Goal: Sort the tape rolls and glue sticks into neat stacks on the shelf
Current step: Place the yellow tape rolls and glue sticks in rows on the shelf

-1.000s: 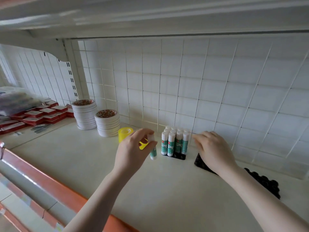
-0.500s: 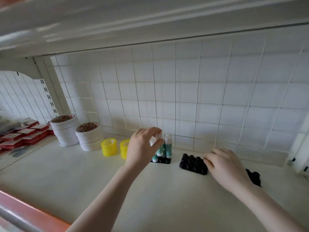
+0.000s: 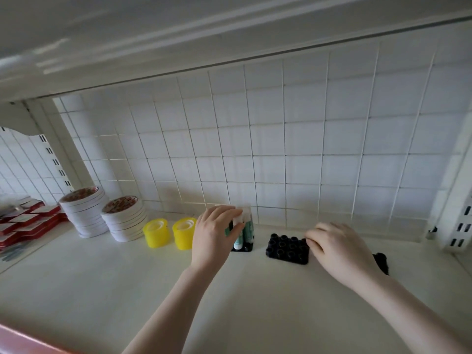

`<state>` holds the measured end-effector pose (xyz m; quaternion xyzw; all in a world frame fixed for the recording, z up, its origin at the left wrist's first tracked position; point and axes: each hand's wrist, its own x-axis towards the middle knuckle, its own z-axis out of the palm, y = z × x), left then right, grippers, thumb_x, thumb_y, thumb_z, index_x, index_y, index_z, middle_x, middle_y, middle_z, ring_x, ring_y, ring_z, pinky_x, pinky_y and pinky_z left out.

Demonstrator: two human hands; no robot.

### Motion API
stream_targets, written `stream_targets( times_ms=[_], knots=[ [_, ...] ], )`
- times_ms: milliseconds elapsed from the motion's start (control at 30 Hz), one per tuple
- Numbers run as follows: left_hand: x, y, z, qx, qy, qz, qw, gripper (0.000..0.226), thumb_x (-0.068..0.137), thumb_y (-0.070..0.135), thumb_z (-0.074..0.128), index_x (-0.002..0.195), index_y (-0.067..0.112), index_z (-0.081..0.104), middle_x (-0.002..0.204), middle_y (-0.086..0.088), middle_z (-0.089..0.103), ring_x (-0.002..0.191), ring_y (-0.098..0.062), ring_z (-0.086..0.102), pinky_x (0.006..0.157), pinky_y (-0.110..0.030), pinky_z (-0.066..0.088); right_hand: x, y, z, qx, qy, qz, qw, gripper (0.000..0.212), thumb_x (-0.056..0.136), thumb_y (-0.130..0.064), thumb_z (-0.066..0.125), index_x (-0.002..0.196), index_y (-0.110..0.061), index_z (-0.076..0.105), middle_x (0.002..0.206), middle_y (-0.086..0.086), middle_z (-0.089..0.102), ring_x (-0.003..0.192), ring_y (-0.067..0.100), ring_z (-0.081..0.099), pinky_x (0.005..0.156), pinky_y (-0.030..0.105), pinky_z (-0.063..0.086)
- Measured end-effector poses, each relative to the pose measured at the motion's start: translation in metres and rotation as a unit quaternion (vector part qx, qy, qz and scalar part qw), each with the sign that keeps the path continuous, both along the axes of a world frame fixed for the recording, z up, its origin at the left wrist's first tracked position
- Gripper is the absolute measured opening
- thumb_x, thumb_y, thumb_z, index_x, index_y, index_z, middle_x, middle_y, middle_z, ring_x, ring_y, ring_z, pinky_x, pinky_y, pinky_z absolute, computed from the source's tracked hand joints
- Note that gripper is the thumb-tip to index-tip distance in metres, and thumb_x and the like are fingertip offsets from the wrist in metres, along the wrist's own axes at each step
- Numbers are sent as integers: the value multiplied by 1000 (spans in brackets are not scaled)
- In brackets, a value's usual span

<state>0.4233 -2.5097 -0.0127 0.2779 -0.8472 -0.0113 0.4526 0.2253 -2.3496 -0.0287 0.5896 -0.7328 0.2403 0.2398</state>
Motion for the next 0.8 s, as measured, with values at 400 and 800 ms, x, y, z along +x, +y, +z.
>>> stream_targets(
  times_ms=[400,800],
  knots=[
    [8,4,-1,53,7,-25,998,19,74,23,67,92,15,71,104,6,70,106,-18,60,87,-13,36,5,0,3,-5,-12,-1,1000,17,67,-8,79,61,-18,67,58,-5,55,52,22,54,54,29,43],
    [13,4,10,96,-32,-41,994,22,76,16,72,97,17,70,108,6,68,112,-17,58,85,-24,41,4,1,12,32,-34,-7,999,14,80,-15,69,66,-17,67,62,-4,55,60,21,54,58,28,37]
  ],
)
